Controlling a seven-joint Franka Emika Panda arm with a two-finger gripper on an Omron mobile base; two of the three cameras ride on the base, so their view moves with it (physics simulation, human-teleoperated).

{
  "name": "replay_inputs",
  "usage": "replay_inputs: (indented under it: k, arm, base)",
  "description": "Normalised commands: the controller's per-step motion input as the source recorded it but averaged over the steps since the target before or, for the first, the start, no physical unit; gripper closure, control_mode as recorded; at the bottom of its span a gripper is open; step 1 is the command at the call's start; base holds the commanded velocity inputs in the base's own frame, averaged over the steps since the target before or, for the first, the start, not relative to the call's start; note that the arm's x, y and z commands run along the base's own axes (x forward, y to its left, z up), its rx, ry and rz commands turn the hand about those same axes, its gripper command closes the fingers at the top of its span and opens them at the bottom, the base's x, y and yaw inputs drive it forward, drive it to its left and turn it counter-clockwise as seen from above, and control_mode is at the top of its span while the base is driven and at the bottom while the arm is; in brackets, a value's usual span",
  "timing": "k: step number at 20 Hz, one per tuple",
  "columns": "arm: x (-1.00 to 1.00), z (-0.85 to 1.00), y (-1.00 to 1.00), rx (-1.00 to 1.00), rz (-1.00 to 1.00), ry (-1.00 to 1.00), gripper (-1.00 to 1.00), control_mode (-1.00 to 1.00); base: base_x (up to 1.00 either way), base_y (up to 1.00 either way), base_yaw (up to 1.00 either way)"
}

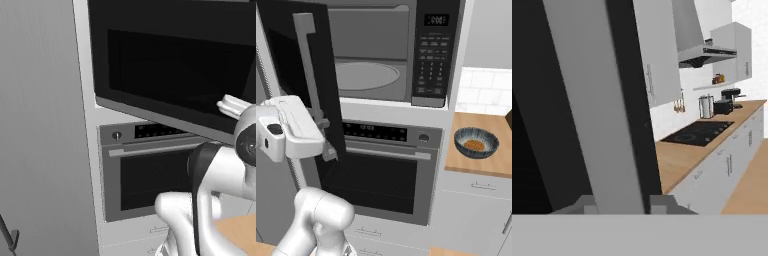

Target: Open the microwave, place the bowl with waffle inside the microwave, then close the microwave door and turn it on.

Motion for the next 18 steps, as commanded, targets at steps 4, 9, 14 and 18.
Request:
replay_inputs:
  k: [4,9,14,18]
  arm:
    - [-0.88,-0.09,0.93,-0.14,-0.13,0.01,1.0,-1.0]
    - [-0.12,-0.13,0.38,-0.07,-0.03,0.03,-1.0,-1.0]
    - [0.02,-0.08,0.08,0.0,0.0,-0.02,-1.0,-1.0]
    - [0.0,-0.01,0.15,-0.04,0.0,-0.19,-1.0,-1.0]
  base:
    - [0.0,0.0,0.0]
    - [0.0,0.0,0.0]
    - [0.0,0.0,0.0]
    - [0.0,0.0,0.0]
